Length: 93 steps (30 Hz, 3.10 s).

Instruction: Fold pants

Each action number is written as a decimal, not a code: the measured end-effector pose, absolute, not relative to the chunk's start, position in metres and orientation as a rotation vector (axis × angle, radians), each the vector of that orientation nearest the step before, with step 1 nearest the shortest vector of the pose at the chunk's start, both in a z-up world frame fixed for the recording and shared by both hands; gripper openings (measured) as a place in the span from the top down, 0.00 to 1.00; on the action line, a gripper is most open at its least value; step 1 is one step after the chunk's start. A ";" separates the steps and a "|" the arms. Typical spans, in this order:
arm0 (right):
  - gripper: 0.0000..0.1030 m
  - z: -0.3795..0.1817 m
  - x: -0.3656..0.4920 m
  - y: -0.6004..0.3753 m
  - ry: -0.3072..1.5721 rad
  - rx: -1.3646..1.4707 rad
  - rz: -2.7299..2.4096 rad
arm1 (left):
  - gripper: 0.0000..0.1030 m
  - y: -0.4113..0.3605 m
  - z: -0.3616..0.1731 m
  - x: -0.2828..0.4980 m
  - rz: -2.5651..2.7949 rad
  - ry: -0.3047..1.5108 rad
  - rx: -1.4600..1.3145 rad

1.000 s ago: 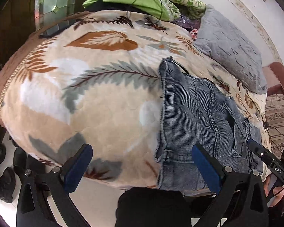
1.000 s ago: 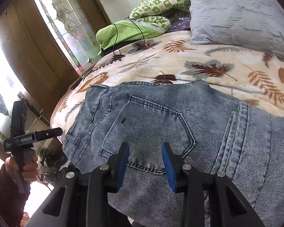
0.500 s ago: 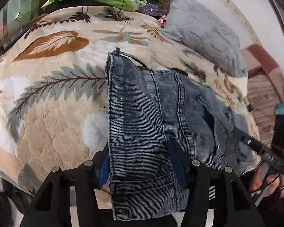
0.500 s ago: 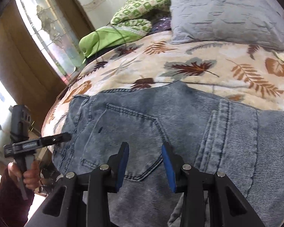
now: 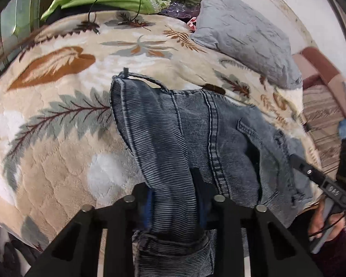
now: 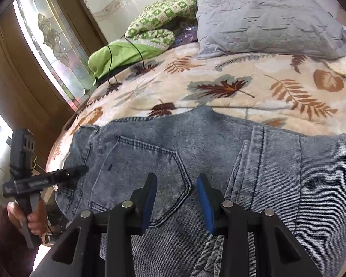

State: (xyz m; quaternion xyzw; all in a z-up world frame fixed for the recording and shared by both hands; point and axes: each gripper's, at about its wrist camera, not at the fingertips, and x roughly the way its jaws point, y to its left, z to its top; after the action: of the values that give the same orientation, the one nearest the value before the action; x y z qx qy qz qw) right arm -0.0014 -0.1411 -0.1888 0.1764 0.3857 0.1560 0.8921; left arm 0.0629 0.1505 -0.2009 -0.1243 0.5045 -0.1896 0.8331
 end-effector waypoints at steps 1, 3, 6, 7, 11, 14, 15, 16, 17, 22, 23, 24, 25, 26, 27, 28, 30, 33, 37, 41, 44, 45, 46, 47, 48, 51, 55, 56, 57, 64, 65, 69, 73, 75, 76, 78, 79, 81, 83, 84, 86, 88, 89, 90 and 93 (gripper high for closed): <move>0.62 -0.189 -0.002 -0.144 0.796 0.375 0.320 | 0.75 0.154 -0.202 0.064 -0.406 1.074 -0.284; 0.62 -0.188 -0.002 -0.149 0.789 0.390 0.306 | 0.79 0.153 -0.200 0.063 -0.409 1.070 -0.291; 0.62 -0.187 -0.004 -0.160 0.774 0.430 0.291 | 0.81 0.145 -0.189 0.055 -0.405 1.030 -0.244; 0.62 -0.187 -0.005 -0.163 0.769 0.439 0.287 | 0.81 0.143 -0.184 0.053 -0.409 1.015 -0.239; 0.62 -0.185 -0.009 -0.177 0.754 0.471 0.266 | 0.82 0.130 -0.153 0.041 -0.435 0.945 -0.203; 0.62 -0.180 -0.014 -0.191 0.721 0.501 0.243 | 0.82 0.113 -0.125 0.031 -0.481 0.890 -0.164; 0.62 -0.178 -0.015 -0.197 0.708 0.515 0.232 | 0.82 0.105 -0.115 0.027 -0.502 0.872 -0.148; 0.62 -0.176 -0.018 -0.207 0.690 0.537 0.214 | 0.82 0.093 -0.102 0.022 -0.530 0.850 -0.123; 0.62 -0.174 -0.020 -0.216 0.672 0.562 0.198 | 0.82 0.083 -0.093 0.019 -0.553 0.834 -0.105; 0.62 -0.170 -0.036 -0.269 0.596 0.691 0.093 | 0.86 0.026 -0.060 0.010 -0.665 0.793 -0.034; 0.62 -0.171 -0.039 -0.279 0.585 0.714 0.073 | 0.87 0.014 -0.056 0.009 -0.694 0.789 -0.030; 0.62 -0.171 -0.041 -0.288 0.578 0.739 0.062 | 0.88 -0.003 -0.052 0.008 -0.732 0.793 -0.022; 0.62 -0.172 -0.045 -0.299 0.571 0.774 0.053 | 0.88 -0.018 -0.048 0.007 -0.758 0.791 -0.007; 0.62 -0.174 -0.048 -0.309 0.562 0.806 0.040 | 0.88 -0.028 -0.048 0.005 -0.774 0.790 0.009; 0.62 -0.176 -0.052 -0.319 0.555 0.834 0.025 | 0.88 -0.047 -0.048 0.004 -0.804 0.798 0.023; 0.62 -0.178 -0.056 -0.330 0.547 0.867 0.008 | 0.88 -0.060 -0.050 0.002 -0.827 0.808 0.029; 0.62 -0.182 -0.064 -0.348 0.537 0.916 -0.013 | 0.88 -0.091 -0.054 0.000 -0.873 0.823 0.044; 0.62 -0.190 -0.075 -0.373 0.532 0.984 -0.037 | 0.88 -0.131 -0.061 -0.003 -0.898 0.838 0.095; 0.52 -0.209 -0.076 -0.393 0.562 1.140 0.085 | 0.55 -0.130 -0.065 0.016 -0.996 0.938 -0.050; 0.39 -0.218 -0.067 -0.386 0.618 1.181 0.134 | 0.20 -0.109 -0.054 0.027 -0.928 0.921 -0.056; 0.39 -0.218 -0.054 -0.369 0.681 1.142 0.202 | 0.20 -0.080 -0.045 0.039 -0.872 0.875 -0.099; 0.39 -0.219 -0.049 -0.362 0.712 1.121 0.215 | 0.20 -0.068 -0.045 0.044 -0.844 0.865 -0.112; 0.39 -0.220 -0.046 -0.356 0.743 1.093 0.212 | 0.20 -0.053 -0.048 0.048 -0.798 0.860 -0.108; 0.39 -0.221 -0.043 -0.350 0.770 1.056 0.191 | 0.20 -0.041 -0.054 0.051 -0.756 0.867 -0.091; 0.39 -0.221 -0.042 -0.346 0.789 1.023 0.168 | 0.20 -0.025 -0.065 0.052 -0.707 0.888 -0.062; 0.39 -0.223 -0.041 -0.343 0.809 1.004 0.190 | 0.20 0.012 -0.097 0.040 -0.653 0.941 0.012; 0.39 -0.220 -0.048 -0.339 0.818 0.926 0.217 | 0.20 0.045 -0.126 0.000 -0.610 0.892 0.240; 0.39 -0.218 -0.051 -0.340 0.817 0.895 0.214 | 0.20 0.049 -0.130 -0.012 -0.610 0.875 0.309; 0.39 -0.216 -0.054 -0.340 0.817 0.854 0.203 | 0.20 0.051 -0.135 -0.027 -0.623 0.858 0.384; 0.39 -0.232 -0.063 -0.350 0.858 0.889 0.223 | 0.20 0.025 -0.135 -0.068 -0.620 0.591 0.655; 0.39 -0.234 -0.064 -0.351 0.862 0.910 0.239 | 0.20 0.018 -0.135 -0.069 -0.612 0.552 0.680; 0.39 -0.242 -0.069 -0.354 0.872 0.994 0.311 | 0.20 -0.015 -0.139 -0.082 -0.613 0.386 0.821; 0.39 -0.251 -0.067 -0.356 0.892 1.031 0.327 | 0.20 -0.045 -0.154 -0.087 -0.584 0.283 0.975; 0.39 -0.255 -0.064 -0.354 0.901 1.052 0.340 | 0.31 -0.057 -0.156 -0.085 -0.623 0.294 0.989; 0.39 -0.255 -0.062 -0.353 0.903 1.058 0.345 | 0.39 -0.063 -0.155 -0.082 -0.651 0.317 0.987; 0.39 -0.255 -0.060 -0.350 0.906 1.066 0.361 | 0.78 -0.070 -0.153 -0.075 -0.673 0.372 0.970; 0.39 -0.255 -0.058 -0.349 0.907 1.068 0.368 | 0.86 -0.072 -0.150 -0.068 -0.684 0.410 0.946; 0.39 -0.255 -0.057 -0.347 0.906 1.082 0.385 | 0.95 -0.073 -0.141 -0.057 -0.729 0.480 0.868; 0.39 -0.255 -0.055 -0.344 0.914 1.084 0.393 | 0.97 -0.073 -0.128 -0.046 -0.763 0.532 0.773; 0.39 -0.256 -0.054 -0.343 0.918 1.083 0.395 | 0.98 -0.074 -0.118 -0.040 -0.782 0.560 0.714; 0.39 -0.258 -0.053 -0.342 0.927 1.095 0.405 | 0.98 -0.076 -0.106 -0.036 -0.815 0.586 0.644; 0.39 -0.259 -0.052 -0.342 0.931 1.108 0.411 | 0.98 -0.079 -0.097 -0.038 -0.802 0.554 0.679; 0.39 -0.260 -0.052 -0.343 0.931 1.113 0.413 | 0.98 -0.077 -0.096 -0.039 -0.796 0.535 0.696; 0.39 -0.260 -0.053 -0.343 0.931 1.118 0.415 | 0.98 -0.070 -0.092 -0.040 -0.821 0.537 0.687; 0.39 -0.261 -0.053 -0.344 0.944 1.111 0.416 | 0.60 -0.050 -0.096 -0.044 -0.893 0.616 0.660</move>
State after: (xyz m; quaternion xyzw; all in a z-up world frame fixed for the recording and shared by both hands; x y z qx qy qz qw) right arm -0.0532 -0.3436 -0.2611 0.5039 0.4280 0.1886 0.7261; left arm -0.0441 -0.0505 -0.0955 0.3081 0.2878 -0.4171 0.8052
